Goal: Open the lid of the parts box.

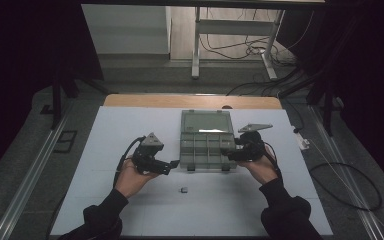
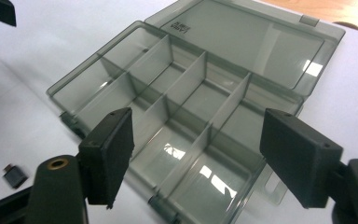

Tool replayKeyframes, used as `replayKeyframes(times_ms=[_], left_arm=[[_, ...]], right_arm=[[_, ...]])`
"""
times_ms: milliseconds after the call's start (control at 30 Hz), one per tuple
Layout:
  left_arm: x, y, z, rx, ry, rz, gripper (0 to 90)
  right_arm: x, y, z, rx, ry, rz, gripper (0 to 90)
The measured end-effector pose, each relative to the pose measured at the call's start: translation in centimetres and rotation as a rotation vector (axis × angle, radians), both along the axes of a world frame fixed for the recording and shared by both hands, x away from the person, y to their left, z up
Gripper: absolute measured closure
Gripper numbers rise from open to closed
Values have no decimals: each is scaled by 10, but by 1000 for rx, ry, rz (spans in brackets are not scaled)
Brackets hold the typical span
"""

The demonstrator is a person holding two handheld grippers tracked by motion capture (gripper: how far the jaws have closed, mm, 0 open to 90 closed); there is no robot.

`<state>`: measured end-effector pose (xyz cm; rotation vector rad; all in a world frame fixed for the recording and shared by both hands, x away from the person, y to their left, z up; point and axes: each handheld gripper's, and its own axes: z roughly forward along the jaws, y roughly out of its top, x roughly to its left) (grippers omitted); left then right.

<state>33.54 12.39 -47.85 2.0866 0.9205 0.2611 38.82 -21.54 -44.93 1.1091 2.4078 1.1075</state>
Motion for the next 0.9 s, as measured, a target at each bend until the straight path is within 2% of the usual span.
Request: replayKeyframes(times_ms=[167,267,400,600,900], left_arm=[[-8,9,0,-9,13,6,51],[-15,17,0,-12,11,8,28],[-24,25,1,-6,5,17,10],[-38,36,1,-16,-7,28,0],[-58,48,0,-31,-17,38,0]], right_arm=[[-10,-4,1,26,18,11,227],[-17,-7,1,41,32,41,180],[-26,-13,-1,64,71,54,135],[-42,-21,0,52,48,40,54],[-65,-30,0,56,32,36,23]])
